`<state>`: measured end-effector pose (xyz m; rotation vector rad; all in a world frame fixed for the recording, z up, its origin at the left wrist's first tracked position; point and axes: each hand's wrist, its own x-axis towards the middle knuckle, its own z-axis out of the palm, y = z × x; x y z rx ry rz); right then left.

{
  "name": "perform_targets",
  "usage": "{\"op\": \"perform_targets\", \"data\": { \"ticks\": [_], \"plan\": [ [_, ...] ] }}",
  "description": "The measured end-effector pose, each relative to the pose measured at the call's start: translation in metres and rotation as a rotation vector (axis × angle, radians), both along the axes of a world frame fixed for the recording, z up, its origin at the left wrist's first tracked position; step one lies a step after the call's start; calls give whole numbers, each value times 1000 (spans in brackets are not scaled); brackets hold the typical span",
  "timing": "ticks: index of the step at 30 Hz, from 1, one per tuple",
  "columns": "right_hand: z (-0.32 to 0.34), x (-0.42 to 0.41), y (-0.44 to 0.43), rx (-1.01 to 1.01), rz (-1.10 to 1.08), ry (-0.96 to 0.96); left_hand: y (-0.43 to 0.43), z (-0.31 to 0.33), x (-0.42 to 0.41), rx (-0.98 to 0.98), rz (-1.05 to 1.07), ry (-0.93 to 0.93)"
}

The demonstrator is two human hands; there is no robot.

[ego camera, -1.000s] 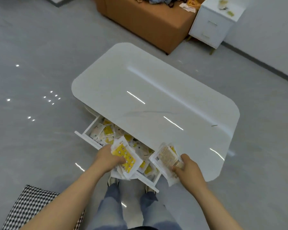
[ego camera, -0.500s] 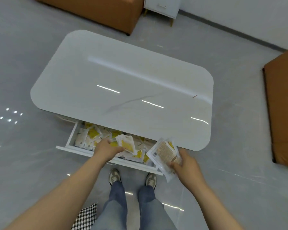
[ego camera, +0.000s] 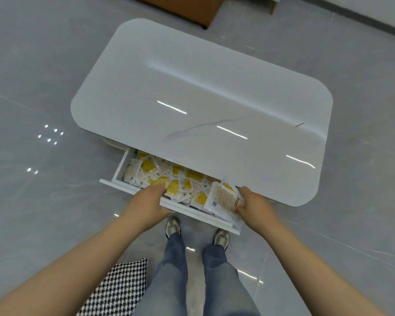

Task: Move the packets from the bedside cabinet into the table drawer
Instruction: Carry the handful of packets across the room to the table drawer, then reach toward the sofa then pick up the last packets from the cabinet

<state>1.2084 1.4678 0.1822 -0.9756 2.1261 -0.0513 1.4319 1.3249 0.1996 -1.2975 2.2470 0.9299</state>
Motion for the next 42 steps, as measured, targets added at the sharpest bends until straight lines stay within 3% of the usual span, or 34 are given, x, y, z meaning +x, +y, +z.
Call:
{"op": "perform_targets", "data": {
  "ticks": [6, 11, 18, 30, 42],
  "plan": [
    [-35, -2, -40, 48, 260, 76, -5, 6, 23, -37, -26, -57],
    [-53, -6, -45, 143, 348, 189, -5, 8, 24, -44, -45, -58],
    [-28, -11, -22, 131, 360, 258, -8, 18, 5, -58, -149, -11],
    [70, -51, 81, 5, 22, 325, 24, 70, -97, -142, -525, 84],
    [172, -188, 279, -129, -323, 498, 194, 154, -298, -258, -764, 367]
  ]
}}
